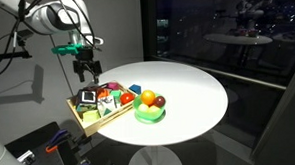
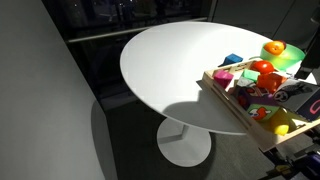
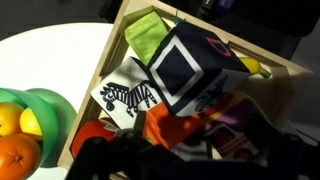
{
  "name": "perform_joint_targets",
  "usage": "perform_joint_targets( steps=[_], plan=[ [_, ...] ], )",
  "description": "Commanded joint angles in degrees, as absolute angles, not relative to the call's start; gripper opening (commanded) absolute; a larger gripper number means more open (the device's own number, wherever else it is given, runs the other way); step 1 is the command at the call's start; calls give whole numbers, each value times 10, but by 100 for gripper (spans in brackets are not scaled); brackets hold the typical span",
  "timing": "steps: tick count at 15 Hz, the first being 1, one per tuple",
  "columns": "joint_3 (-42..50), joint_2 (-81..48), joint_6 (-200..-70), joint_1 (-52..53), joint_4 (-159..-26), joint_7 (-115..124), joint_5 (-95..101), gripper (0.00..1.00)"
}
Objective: Remove the plush toy with letter D from the crate and put it on the table
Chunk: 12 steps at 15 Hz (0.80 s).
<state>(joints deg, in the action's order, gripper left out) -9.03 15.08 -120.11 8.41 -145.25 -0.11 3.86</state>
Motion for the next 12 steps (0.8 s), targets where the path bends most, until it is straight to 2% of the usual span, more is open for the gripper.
perform_joint_targets(
  steps=[1,7,12],
  plan=[
    [-103,165,-1261,90,-1486,28,51,100],
    [-123,168,-1298,82,-1516,96,90,100],
    [-131,164,-1266,82,-1517,161,120,100]
  ],
)
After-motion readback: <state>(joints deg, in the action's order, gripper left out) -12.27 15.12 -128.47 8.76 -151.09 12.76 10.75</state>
